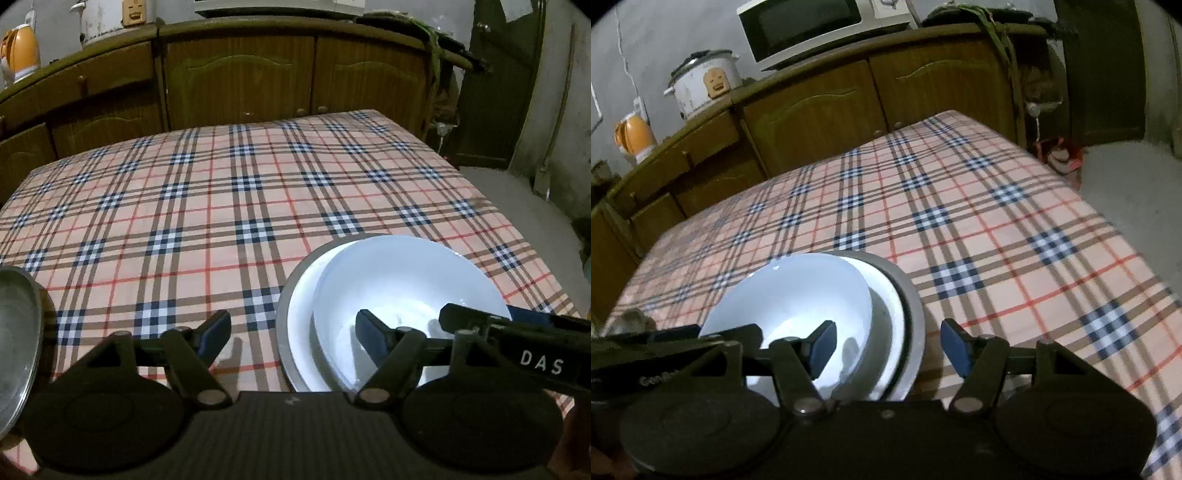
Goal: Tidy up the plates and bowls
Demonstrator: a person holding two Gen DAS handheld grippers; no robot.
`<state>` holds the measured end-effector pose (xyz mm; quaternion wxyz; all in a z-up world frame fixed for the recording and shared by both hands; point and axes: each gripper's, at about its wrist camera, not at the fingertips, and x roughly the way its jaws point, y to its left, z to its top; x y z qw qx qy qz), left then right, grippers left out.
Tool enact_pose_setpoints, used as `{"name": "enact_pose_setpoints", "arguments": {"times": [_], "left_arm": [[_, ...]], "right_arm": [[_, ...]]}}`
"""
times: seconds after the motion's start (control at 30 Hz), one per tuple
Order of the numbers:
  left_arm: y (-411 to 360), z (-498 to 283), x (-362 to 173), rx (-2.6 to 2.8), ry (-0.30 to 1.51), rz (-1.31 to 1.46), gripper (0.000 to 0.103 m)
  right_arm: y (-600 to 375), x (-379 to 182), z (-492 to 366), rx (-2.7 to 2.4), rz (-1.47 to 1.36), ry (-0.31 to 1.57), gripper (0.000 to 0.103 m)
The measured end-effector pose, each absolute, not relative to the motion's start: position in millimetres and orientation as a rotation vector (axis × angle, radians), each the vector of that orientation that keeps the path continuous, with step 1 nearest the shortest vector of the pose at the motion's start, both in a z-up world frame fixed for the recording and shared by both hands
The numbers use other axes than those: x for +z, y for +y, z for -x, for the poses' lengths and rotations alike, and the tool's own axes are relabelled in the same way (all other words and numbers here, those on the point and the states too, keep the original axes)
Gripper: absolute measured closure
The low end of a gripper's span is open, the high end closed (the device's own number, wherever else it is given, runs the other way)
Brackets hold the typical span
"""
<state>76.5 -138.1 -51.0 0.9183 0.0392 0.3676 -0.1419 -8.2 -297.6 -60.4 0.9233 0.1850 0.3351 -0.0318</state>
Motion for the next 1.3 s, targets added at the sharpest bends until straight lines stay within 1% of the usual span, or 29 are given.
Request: {"name": "enact_pose_setpoints", "arguments": {"times": [0.7, 0.8, 0.87, 0.9, 0.93, 1.03, 1.2, 1.3], "left_arm": [[-145, -87, -62, -0.294, 0.763, -0.092, 0.026], [-143, -90, -65, -0.305, 0.757, -0.076, 0.025], [-140, -92, -66, -0.335, 0.759, -0.051, 0.033], [-140, -93, -66, -0.377, 0.759, -0.029, 0.047], [-141, -92, -66, -0.389, 0.758, -0.020, 0.050], [-143, -91, -67, -0.386, 0.752, -0.025, 0.050], [-140, -91, -64, -0.383, 0.775, -0.001, 0.051], [-139, -87, -57, -0.375, 0.757, -0.010, 0.051]], "right_arm": [[-300, -72, -2, -0.042, -0.385, 0.704, 0.028], [-302, -78, -5, -0.021, -0.419, 0.714, 0.028], [-304, -79, -8, -0.004, -0.442, 0.720, 0.029], [-304, -81, -9, 0.022, -0.463, 0.721, 0.039], [-304, -81, -10, 0.031, -0.482, 0.721, 0.040], [-303, -80, -8, 0.021, -0.494, 0.713, 0.043], [-298, -75, -6, 0.004, -0.469, 0.712, 0.045], [-299, -70, -5, 0.014, -0.474, 0.704, 0.045]]}}
